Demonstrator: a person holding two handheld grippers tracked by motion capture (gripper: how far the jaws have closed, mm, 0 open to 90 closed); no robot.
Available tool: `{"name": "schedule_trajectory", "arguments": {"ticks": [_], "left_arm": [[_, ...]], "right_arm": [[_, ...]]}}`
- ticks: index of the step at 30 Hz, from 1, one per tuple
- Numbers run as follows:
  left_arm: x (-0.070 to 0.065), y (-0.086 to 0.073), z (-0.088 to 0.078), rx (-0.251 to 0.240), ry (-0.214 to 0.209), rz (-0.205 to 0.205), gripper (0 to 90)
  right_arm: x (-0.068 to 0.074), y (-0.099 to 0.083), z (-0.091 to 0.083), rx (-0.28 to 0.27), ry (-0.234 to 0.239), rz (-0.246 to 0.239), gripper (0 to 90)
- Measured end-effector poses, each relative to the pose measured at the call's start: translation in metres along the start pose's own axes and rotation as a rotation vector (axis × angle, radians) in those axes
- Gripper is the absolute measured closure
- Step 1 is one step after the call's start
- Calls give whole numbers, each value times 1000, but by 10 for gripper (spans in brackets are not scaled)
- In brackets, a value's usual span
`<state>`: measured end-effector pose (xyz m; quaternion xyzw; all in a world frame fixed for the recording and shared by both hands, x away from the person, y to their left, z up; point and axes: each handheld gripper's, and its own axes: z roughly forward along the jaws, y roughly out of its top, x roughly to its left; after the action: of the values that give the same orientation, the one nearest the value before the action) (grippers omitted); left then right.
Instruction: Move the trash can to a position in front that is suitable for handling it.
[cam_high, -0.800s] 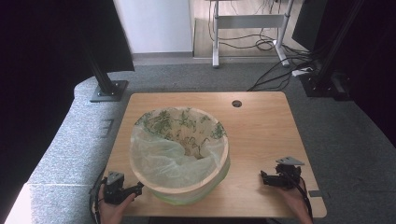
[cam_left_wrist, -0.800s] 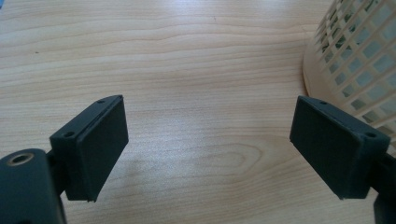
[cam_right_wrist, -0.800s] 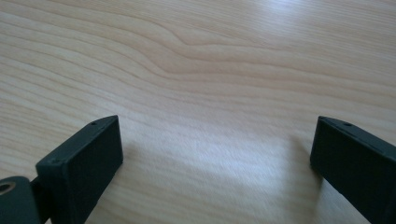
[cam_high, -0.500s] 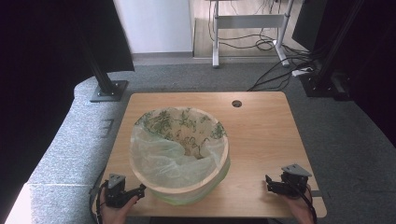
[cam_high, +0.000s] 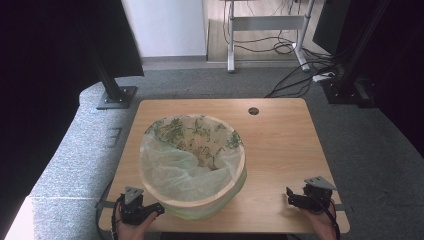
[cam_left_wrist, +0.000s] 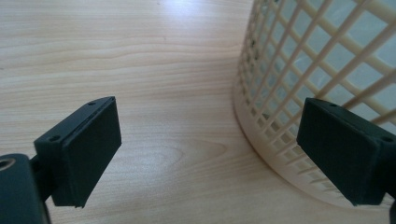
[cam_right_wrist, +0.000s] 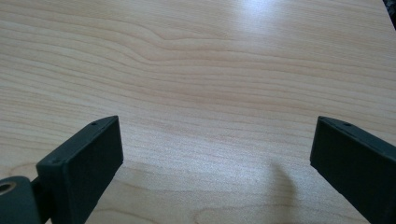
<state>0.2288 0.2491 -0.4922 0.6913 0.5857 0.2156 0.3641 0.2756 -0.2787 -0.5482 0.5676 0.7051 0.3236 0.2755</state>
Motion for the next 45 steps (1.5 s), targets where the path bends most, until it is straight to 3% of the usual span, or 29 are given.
{"name": "schedule_trajectory", "arguments": {"ticks": [4,9,21,24,31,36,39,45], "left_arm": [[-8,4,3,18,27,-45,64],[-23,10,11,18,85,-38,37],[-44,25,36,31,55,-10,21],[-50,30,47,59,48,7,22],[-60,41,64,73,24,13,31],[-49,38,58,71,-16,39,18],[-34,34,51,39,-46,32,29],[-15,31,43,9,-98,63,44]], "right_arm": [[-1,0,0,1,-2,6,25],[-2,0,0,1,-4,9,26],[-2,-1,1,20,-4,19,31],[-1,-1,2,26,-3,22,32],[2,1,3,20,-4,16,36],[3,0,0,6,1,13,39],[2,-1,-2,-5,10,6,41],[1,-3,-4,-17,31,-2,41]]}}
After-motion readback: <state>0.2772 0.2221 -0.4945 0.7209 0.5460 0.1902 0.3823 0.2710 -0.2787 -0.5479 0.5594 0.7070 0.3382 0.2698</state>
